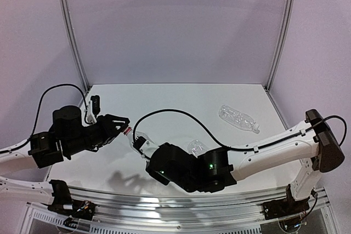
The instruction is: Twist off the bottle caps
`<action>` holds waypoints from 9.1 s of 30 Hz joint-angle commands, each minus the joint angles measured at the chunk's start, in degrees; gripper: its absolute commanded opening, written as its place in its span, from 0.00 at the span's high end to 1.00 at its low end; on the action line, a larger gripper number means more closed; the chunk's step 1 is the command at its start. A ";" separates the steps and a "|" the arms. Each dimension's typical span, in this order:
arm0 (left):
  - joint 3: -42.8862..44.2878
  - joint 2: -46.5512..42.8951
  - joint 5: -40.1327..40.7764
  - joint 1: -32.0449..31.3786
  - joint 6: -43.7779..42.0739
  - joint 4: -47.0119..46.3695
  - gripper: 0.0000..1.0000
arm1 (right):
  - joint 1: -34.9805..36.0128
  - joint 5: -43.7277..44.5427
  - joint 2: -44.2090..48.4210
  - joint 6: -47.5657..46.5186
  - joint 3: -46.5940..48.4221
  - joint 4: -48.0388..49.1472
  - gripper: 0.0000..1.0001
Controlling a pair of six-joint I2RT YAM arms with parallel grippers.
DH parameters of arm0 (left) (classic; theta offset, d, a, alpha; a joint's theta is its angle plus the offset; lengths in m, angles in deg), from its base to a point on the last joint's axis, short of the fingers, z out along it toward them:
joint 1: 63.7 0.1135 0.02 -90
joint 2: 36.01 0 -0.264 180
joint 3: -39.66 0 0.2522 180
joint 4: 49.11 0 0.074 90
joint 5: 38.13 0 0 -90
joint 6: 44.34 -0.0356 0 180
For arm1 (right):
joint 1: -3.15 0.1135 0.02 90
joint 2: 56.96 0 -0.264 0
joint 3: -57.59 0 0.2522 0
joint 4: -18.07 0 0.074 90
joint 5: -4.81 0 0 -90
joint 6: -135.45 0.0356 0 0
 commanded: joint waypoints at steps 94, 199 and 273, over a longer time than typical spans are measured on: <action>6.89 0.56 -4.07 -5.61 -20.41 -2.54 0.69 | -1.41 1.92 14.56 5.39 -11.82 3.25 1.00; 4.80 5.02 24.53 8.46 -26.48 10.97 0.73 | -6.80 -3.92 21.29 15.20 -16.17 2.34 0.01; 6.61 0.26 19.23 5.07 -29.19 12.88 0.13 | -28.28 -36.16 16.27 24.78 -29.19 -14.35 0.01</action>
